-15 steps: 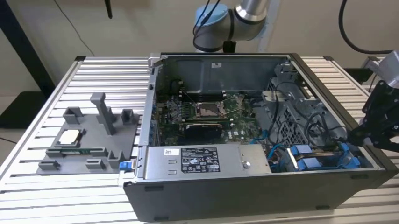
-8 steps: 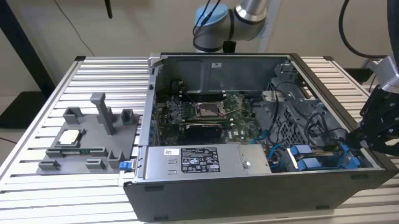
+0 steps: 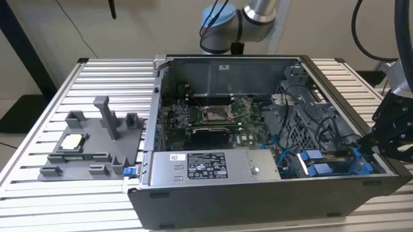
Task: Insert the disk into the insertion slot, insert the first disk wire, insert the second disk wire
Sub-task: 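Insert the second disk wire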
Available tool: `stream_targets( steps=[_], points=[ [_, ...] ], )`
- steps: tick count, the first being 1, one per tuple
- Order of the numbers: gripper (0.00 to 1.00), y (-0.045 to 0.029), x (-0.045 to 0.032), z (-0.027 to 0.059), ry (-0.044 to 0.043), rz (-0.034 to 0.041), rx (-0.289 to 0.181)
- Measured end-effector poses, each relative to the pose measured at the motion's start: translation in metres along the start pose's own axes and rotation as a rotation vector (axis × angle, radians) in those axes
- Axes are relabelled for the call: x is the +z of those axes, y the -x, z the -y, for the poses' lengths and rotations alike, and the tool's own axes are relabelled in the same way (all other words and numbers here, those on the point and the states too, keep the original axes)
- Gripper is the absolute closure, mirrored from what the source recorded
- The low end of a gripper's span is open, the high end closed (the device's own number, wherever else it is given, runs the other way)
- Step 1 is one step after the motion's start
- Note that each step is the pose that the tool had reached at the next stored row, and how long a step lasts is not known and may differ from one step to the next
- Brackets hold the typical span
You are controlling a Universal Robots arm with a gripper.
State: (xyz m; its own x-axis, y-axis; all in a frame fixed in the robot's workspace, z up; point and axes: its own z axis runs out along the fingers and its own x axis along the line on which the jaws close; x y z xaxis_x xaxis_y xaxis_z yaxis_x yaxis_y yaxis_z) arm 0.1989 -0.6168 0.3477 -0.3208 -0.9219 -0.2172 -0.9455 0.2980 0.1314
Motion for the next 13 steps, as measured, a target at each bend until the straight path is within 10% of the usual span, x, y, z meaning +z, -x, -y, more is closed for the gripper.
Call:
stream_targets(
  steps=[8,13],
  points=[
    [0.84,-0.0002,0.0010,0.0001,0.0067,0.0365,0.020],
    [0.84,-0.0001,-0.0004,-0.0001,0.0074,0.0407,0.025]
  ],
)
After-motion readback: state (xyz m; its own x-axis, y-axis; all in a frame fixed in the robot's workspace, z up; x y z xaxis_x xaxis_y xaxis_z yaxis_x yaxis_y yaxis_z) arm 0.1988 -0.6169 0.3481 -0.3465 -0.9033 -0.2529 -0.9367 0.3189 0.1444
